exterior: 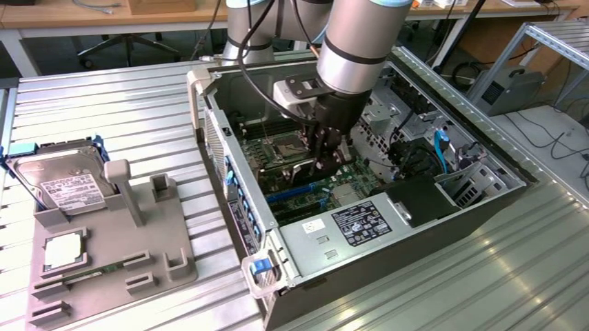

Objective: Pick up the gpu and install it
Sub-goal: 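Insert the gpu into the slot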

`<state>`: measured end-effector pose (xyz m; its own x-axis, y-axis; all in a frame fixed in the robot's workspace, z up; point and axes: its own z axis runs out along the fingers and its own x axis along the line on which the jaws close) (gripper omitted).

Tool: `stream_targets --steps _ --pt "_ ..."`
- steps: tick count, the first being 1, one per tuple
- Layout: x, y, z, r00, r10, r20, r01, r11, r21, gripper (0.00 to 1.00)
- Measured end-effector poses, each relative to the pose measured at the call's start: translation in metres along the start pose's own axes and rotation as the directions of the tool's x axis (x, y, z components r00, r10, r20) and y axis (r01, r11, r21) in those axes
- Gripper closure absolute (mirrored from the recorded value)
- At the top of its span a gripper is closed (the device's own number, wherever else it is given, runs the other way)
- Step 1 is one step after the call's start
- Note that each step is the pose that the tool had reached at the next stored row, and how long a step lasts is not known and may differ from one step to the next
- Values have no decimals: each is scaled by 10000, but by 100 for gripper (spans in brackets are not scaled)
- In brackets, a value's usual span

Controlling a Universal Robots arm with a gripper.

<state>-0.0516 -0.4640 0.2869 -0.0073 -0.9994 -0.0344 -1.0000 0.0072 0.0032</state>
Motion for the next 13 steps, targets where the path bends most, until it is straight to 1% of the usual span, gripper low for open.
stream_targets --steps 13 --pt "0 45 9 10000 1 1 -1 10000 0 73"
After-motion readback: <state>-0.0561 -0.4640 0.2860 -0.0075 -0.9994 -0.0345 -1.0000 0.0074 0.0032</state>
